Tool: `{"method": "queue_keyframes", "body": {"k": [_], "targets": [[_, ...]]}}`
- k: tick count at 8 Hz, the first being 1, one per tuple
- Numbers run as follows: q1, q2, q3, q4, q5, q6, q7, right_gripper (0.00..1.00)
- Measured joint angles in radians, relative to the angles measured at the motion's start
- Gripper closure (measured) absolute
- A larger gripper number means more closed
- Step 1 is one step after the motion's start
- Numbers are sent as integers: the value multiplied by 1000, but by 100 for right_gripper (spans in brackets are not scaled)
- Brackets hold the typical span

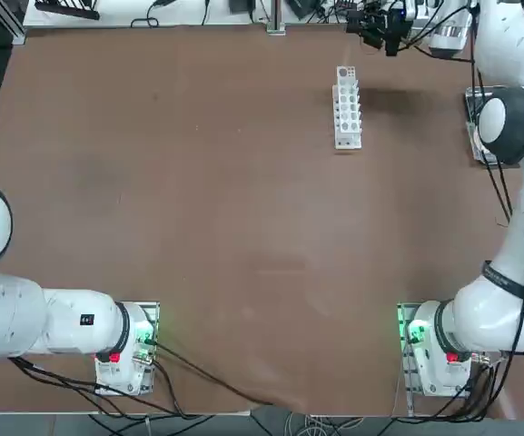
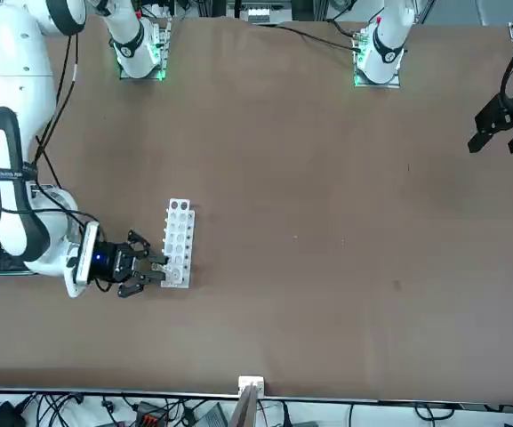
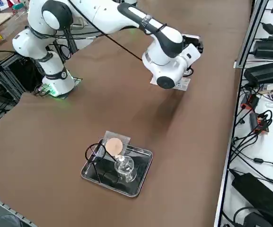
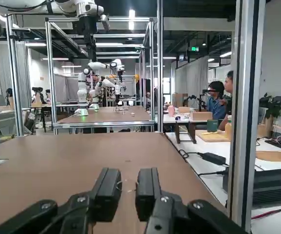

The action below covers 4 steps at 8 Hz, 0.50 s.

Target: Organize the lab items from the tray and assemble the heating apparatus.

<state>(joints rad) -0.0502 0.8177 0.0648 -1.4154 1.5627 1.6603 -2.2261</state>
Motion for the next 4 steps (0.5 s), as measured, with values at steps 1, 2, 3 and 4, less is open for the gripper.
{"method": "queue_keyframes", "body": {"k": [1,2,3,4], "targets": [[0,0,0,-3,0,0,-2,78],[0,0,0,-3,0,-1,-2,78],[0,0,0,-3,0,-1,-2,78],[0,0,0,-3,-4,-1,-3,77]]}}
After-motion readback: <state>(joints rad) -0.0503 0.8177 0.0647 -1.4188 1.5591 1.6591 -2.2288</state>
